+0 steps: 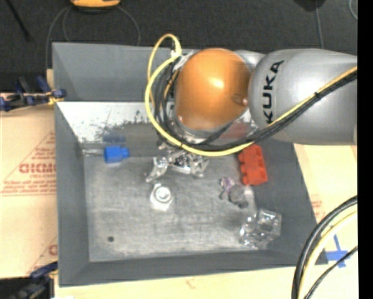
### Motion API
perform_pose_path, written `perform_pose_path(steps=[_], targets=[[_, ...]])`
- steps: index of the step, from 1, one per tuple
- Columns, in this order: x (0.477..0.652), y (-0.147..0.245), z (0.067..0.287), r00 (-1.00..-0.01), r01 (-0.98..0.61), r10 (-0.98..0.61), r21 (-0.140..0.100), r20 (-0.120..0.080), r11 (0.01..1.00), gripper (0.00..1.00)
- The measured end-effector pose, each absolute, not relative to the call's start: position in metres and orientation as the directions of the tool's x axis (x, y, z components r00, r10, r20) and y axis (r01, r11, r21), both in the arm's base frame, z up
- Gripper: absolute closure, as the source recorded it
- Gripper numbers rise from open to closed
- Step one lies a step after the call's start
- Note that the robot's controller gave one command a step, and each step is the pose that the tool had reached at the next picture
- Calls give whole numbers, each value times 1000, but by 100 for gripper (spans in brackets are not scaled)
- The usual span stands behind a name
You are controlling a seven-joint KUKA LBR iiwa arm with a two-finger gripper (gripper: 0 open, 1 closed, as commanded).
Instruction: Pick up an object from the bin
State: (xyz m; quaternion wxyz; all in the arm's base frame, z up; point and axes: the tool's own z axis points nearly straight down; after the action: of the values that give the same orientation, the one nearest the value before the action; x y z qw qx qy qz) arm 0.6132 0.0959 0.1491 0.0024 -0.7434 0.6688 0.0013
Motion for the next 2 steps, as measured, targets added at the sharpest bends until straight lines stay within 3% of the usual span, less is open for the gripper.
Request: perform_pose_path(steps=[1,2], targets=[[609,105,77,200,-980,-980,-7,-6,-199,0],[611,105,81,193,-981,-981,-11,-6,-193,100]])
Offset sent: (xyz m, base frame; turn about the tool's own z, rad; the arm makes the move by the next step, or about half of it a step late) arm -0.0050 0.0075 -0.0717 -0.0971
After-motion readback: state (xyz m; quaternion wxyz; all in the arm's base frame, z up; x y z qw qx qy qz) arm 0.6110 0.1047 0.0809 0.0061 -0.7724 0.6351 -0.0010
